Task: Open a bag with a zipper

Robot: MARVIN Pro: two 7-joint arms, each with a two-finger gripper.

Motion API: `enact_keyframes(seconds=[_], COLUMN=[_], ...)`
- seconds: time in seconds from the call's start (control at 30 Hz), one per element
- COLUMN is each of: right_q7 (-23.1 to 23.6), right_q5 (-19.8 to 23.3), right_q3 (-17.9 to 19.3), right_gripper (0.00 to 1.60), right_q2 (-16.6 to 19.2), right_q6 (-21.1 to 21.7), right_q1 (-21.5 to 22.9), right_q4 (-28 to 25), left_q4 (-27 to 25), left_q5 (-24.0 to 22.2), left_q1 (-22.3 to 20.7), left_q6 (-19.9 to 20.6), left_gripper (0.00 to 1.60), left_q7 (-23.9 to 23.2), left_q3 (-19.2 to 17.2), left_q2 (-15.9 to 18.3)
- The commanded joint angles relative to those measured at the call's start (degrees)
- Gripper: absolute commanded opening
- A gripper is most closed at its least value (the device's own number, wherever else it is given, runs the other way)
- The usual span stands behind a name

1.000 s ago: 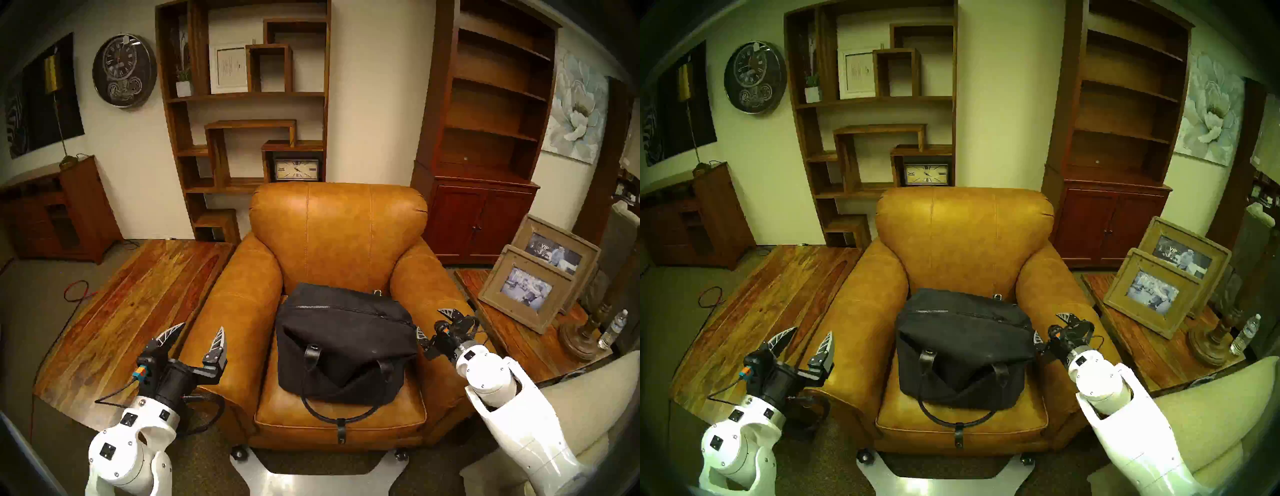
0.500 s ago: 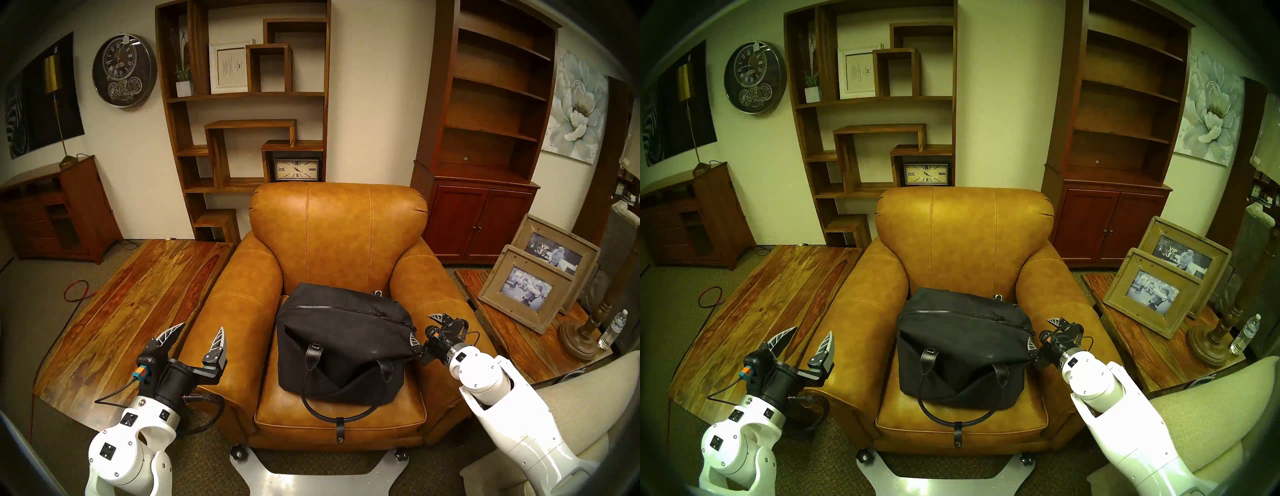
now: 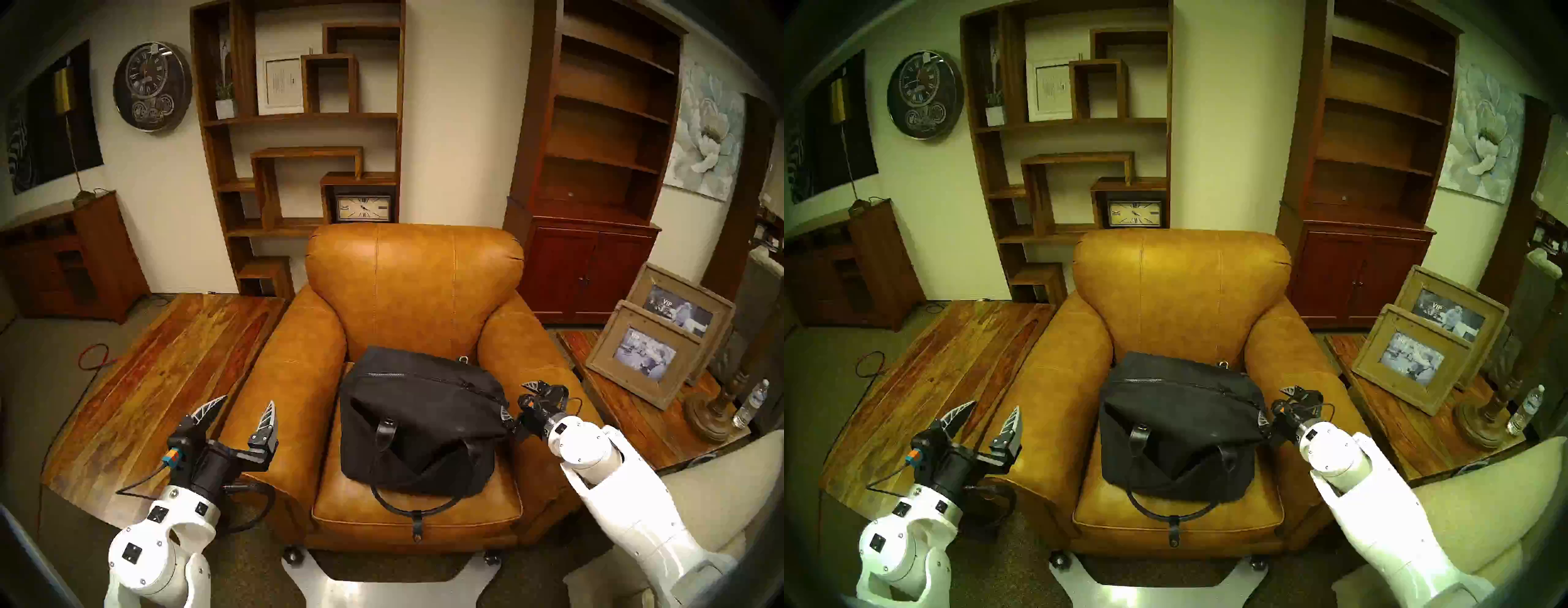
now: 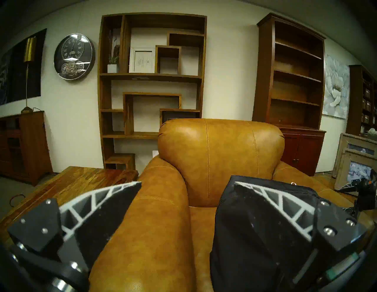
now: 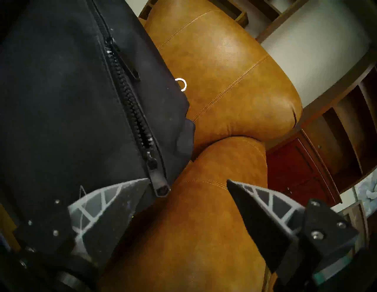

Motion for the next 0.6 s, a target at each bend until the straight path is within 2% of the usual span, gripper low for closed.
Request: enact_keyframes(seconds=[0.0,0.03,0.23,0.47,0.57], right_q7=[3.3,3.9,6.1,7.5,7.1], right_q5=[0.4,0.4,0.3,0.1,-0.2], right_q3=[-0.6,-0.8,-1.3,-1.6,-1.7], right_gripper=[1.01,0.78,0.65,0.65,0.53], right_q2=[0.5,0.5,0.6,1.2,1.6], right_q6=[0.1,0.4,1.7,2.2,1.7], right_q1=[4.4,4.7,5.8,5.8,5.0], right_q4=[0.2,0.3,0.6,0.5,-0.1], left_q4=[-1.3,-1.3,-1.3,-1.3,-1.3], left_q5=[0.1,0.1,0.1,0.1,0.1], left_q1=[0.0,0.0,0.0,0.1,0.1], left_q6=[-0.1,-0.1,-0.1,-0.1,-0.1], left_gripper=[1.60,1.60,1.60,1.60,1.60], left_q7=[-0.1,-0.1,-0.1,-0.1,-0.1], left_q3=[0.0,0.0,0.0,0.0,0.0], left_q2=[0.1,0.1,0.1,0.1,0.1])
